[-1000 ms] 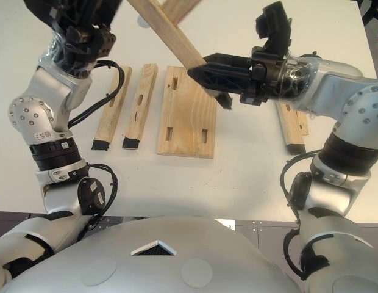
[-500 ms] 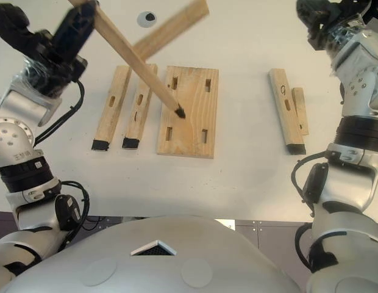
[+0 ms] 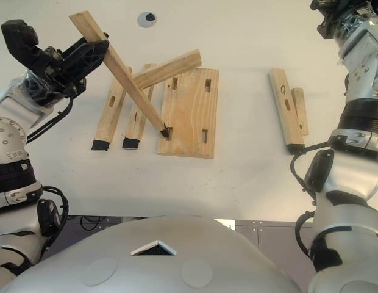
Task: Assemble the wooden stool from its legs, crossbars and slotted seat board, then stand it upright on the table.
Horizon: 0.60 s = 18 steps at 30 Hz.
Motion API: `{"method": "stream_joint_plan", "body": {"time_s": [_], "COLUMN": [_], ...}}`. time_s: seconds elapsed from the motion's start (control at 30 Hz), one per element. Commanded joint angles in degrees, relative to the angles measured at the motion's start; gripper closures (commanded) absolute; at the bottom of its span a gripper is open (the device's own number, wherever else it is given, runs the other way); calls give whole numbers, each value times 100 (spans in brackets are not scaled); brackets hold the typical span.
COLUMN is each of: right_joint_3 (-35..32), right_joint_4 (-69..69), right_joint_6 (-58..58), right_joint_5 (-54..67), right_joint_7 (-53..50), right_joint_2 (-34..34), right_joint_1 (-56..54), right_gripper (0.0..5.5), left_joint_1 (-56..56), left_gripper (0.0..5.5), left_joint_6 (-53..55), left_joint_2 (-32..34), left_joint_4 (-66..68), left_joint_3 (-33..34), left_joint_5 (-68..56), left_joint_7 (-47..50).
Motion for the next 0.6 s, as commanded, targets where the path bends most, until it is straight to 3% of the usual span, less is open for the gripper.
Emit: {"method": "stream_joint_plan", "body": {"time_s": [0.03, 0.3, 0.6], "right_joint_3": [76, 160, 222], "right_joint_4": [76, 115, 252], "right_joint_6": [104, 176, 122], "right_joint_5": [-97, -154, -266], "right_joint_7": [58, 162, 263], "right_joint_2": [97, 98, 117], "right_joint_1": [-85, -80, -178], "right_gripper": [550, 550, 550], "left_joint_1": [-136, -158, -242], "left_gripper": [349, 349, 349], "left_joint_6": [164, 361, 57], "left_joint_2": [-96, -32, -392], "left_joint_4": [84, 152, 553], "left_joint_3": [91, 266, 116], "left_joint_5": [-106, -216, 99], "left_joint_7": [109, 1, -150]}}
